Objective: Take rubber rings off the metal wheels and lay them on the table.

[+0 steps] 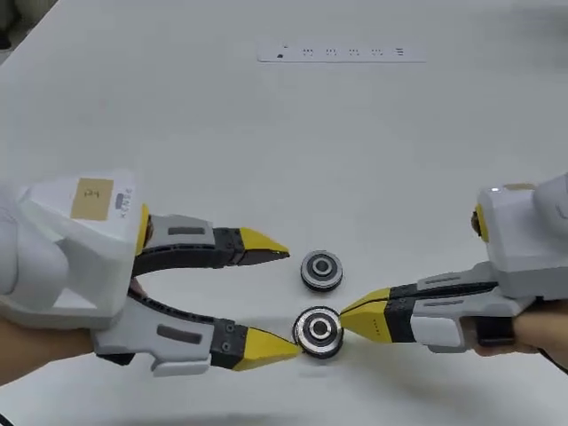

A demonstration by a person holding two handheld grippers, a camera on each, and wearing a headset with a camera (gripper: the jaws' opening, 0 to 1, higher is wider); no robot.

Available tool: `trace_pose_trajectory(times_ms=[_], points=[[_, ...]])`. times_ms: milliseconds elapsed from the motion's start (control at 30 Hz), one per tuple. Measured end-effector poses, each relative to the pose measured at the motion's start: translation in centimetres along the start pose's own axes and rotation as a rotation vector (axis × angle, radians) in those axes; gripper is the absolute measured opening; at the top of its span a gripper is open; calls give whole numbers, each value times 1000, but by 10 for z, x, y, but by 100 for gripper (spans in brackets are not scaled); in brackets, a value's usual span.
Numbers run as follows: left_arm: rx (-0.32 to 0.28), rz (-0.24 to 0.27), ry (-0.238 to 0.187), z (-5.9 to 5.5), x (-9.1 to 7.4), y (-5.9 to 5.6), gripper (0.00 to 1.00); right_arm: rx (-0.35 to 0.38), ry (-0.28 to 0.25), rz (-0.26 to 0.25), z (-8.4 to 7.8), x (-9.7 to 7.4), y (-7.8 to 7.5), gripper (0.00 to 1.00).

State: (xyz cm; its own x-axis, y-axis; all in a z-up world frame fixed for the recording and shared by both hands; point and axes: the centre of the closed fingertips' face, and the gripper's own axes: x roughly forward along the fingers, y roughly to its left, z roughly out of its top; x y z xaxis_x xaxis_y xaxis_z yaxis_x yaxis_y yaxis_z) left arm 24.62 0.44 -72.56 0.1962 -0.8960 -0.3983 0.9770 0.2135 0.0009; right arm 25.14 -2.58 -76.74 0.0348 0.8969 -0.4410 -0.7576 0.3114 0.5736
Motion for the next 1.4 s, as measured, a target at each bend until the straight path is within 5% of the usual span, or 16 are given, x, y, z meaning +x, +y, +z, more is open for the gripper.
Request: trace_pose_trajectory(times_ms=[400,933,1400], points=[[8,39,16,-7,-20,-2,65,-34,-8,-25,7,-13,11,0],[-73,147,-5,-14,-49,0,92,-79,-24,-54,19,-29,27,0],[-97,206,9,-27,-66,-5,98,-119,-19,-65,25,-34,38,0]])
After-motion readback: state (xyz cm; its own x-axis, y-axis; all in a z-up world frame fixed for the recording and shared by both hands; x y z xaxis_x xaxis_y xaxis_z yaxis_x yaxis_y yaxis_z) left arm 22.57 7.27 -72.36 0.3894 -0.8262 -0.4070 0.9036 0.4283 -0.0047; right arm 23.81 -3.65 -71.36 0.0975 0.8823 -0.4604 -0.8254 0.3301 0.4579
